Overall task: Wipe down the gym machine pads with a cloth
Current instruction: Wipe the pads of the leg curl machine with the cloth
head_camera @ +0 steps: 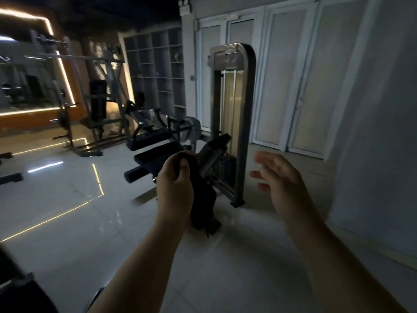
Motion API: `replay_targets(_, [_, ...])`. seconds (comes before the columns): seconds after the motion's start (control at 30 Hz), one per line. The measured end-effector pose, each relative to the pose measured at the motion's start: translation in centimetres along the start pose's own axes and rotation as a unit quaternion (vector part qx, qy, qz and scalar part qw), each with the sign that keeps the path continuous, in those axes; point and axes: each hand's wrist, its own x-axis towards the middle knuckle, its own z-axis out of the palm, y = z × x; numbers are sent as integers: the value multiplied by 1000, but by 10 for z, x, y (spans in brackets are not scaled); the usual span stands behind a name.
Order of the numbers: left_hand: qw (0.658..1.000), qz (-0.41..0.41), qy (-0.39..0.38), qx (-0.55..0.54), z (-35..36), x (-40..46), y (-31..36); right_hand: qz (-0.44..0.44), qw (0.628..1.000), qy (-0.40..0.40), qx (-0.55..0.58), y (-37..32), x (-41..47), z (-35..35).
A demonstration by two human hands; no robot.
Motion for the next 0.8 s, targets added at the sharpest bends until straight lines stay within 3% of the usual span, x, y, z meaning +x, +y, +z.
replay_targets(0.17, [985, 117, -14, 127, 9, 118, -55, -62, 994, -44, -81, 33, 116, 74])
replay_targets(0.37, [951, 168, -83, 247, 43, 261, -95, -178, 959, -50, -217, 57, 258, 139])
replay_targets(0.53, [881, 253, -110, 385, 76, 344, -158, -198, 940, -66, -268, 110, 352, 178])
replay_targets(0.67, [850, 265, -120, 439, 105, 405, -209, -205, 935, -66, -282, 156, 423, 205])
replay_targets(0.8, [834, 260, -129, 469, 144, 487, -252, -229, 907, -51, -351, 198, 518, 234])
